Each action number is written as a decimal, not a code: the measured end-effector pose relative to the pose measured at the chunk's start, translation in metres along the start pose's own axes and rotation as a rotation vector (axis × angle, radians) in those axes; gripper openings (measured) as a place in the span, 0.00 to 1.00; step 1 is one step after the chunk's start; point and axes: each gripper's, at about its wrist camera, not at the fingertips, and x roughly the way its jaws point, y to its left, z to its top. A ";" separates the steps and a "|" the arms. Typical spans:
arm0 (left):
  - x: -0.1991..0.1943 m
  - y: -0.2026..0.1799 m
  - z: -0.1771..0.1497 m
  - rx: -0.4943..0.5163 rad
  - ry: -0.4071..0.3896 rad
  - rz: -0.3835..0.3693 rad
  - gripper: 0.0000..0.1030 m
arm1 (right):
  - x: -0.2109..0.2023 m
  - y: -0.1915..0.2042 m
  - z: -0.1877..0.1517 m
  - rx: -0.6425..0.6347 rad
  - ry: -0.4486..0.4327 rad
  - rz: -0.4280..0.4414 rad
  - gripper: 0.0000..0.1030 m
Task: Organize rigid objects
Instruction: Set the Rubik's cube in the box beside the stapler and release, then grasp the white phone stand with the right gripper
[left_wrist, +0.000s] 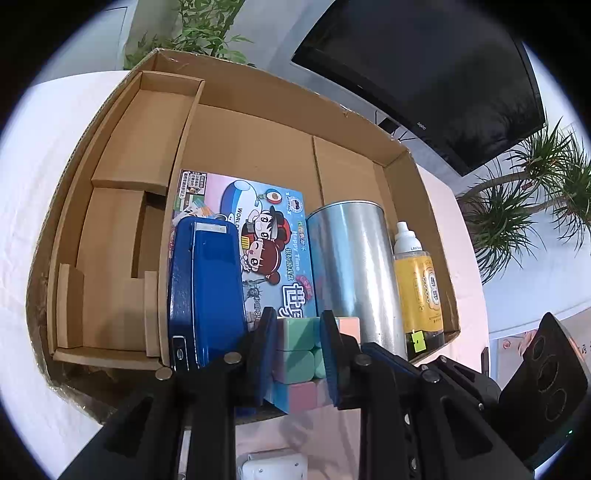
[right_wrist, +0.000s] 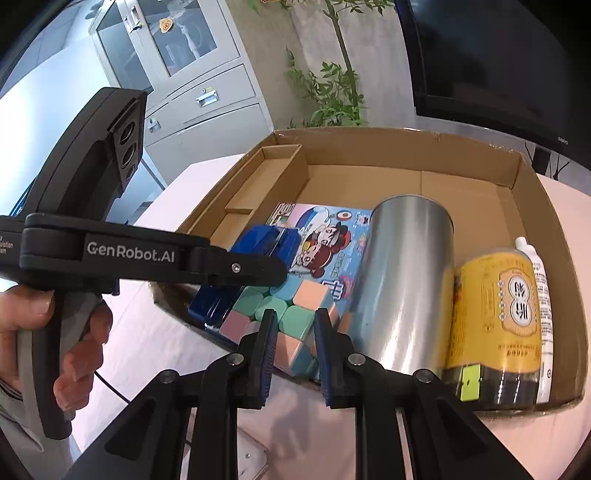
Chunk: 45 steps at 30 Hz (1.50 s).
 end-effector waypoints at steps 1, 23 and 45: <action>-0.001 -0.002 -0.001 0.015 -0.005 0.014 0.23 | -0.001 0.000 0.000 0.007 0.004 0.004 0.18; -0.086 0.017 -0.169 0.041 -0.107 -0.050 0.87 | -0.043 0.055 -0.156 0.009 0.086 0.037 0.92; 0.023 -0.045 -0.194 -0.027 0.176 -0.135 0.53 | -0.095 0.016 -0.194 -0.001 0.049 0.020 0.81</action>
